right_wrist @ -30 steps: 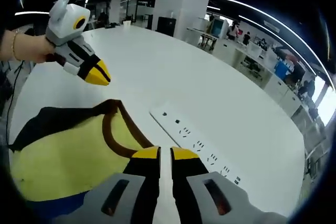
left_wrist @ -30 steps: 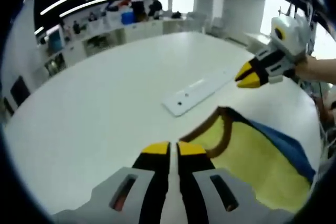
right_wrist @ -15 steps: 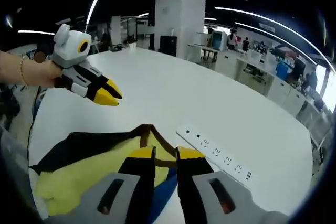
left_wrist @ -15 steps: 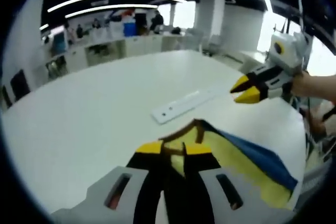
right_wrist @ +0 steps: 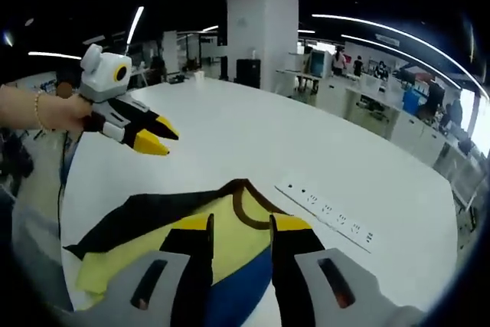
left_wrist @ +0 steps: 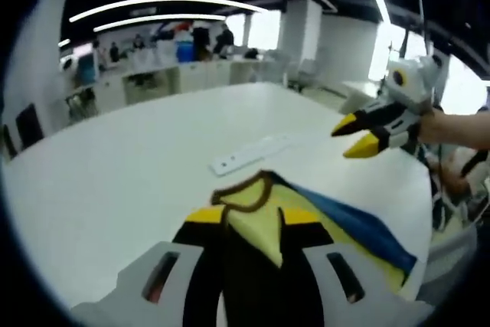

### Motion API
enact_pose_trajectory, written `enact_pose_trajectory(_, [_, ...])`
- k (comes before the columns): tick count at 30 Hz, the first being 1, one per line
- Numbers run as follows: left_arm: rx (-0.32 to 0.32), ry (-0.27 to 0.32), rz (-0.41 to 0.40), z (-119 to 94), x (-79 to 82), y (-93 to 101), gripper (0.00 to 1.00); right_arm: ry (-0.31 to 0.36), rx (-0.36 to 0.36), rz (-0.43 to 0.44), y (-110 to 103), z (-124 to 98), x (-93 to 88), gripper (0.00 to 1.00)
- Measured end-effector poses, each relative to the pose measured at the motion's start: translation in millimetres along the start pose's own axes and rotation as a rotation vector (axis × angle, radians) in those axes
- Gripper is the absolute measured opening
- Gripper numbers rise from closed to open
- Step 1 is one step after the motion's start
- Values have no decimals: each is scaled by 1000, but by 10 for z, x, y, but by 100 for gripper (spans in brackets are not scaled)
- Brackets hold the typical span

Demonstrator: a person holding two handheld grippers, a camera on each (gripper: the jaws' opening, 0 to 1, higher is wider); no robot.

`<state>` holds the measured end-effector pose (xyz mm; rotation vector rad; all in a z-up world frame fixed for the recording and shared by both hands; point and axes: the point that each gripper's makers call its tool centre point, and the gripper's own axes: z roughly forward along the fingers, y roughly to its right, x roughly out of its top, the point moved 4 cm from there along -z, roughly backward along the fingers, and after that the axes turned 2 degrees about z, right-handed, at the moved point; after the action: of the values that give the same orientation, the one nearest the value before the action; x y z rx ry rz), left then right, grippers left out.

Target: Fold the garment on the visible template until the final outline fits inside the template.

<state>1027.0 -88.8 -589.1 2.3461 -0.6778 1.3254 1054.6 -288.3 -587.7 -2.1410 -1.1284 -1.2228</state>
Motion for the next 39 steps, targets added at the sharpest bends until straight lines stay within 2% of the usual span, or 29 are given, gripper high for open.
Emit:
enact_pose_trajectory(9, [-11,14,-9,-347,-94,224,32,-10,-24,31,-237,-405,-159,44])
enact_pose_trajectory(14, [-19,21,-14,-534,-172,349,36,15,-48,51,-407,-672,-212,48])
enact_pose_trajectory(20, [-11,45,-15,-807,-250,458,40,18,-72,52,-567,-880,-287,55])
enact_pose_trajectory(28, [-18,66,-16,-1243,-392,629,49,31,-101,79,-822,-1260,-382,65])
enact_pose_trajectory(32, [-29,58,-17,-1429,-498,744,53,20,-112,75,-954,-1437,-457,71])
enact_pose_trajectory(39, [-32,57,7,-1722,-594,894,61,26,-123,89,-1132,-1711,-547,77])
